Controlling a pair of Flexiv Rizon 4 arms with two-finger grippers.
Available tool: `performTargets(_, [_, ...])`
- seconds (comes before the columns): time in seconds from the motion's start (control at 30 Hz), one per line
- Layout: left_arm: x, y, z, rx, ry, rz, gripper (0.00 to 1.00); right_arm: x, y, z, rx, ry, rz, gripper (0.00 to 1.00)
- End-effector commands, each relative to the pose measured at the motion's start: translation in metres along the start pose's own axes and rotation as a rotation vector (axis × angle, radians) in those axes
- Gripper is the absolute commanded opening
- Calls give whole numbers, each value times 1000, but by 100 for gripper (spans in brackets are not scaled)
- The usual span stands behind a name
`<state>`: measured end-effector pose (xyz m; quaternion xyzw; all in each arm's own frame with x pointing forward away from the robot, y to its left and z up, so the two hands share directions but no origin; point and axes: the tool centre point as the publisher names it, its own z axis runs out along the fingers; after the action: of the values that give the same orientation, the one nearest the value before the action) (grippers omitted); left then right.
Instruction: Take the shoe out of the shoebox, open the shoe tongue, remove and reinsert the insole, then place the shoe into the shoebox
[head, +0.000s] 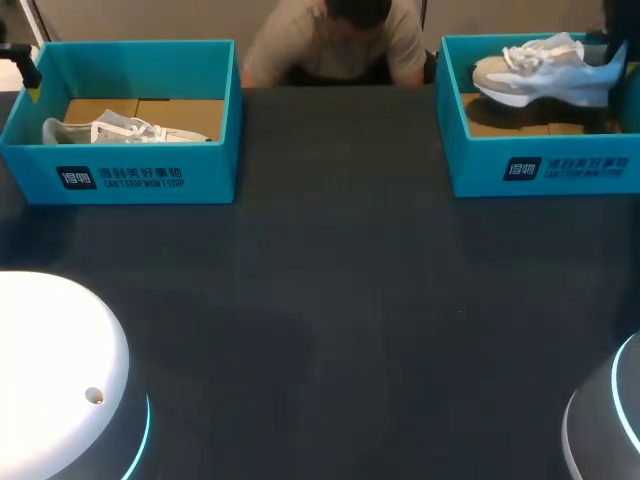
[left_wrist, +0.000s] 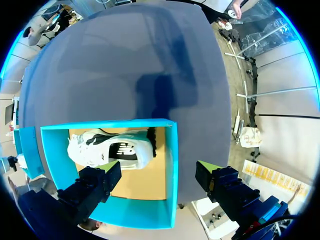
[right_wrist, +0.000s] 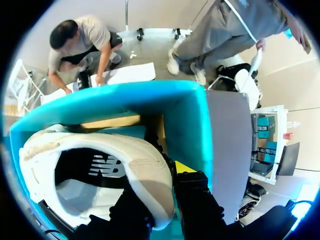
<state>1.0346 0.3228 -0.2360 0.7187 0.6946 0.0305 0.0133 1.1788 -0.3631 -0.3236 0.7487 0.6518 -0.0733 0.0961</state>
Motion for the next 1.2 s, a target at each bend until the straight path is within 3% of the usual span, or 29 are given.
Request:
performTargets(0.03, [0, -2, -1, -3, 2, 1, 100, -5, -28, -47, -50, -9, -1, 0])
performTargets(0.57, [0, -2, -1, -3, 2, 1, 100, -6, -76, -136, -116, -25, -30, 0])
performTargets(0.73, [0, -2, -1, -3, 2, 1, 100, -10, -92, -151, -124, -40, -40, 0])
performTargets(1.2, [0, -2, -1, -3, 2, 1, 100, 8, -136, -191, -142, -45, -66, 0])
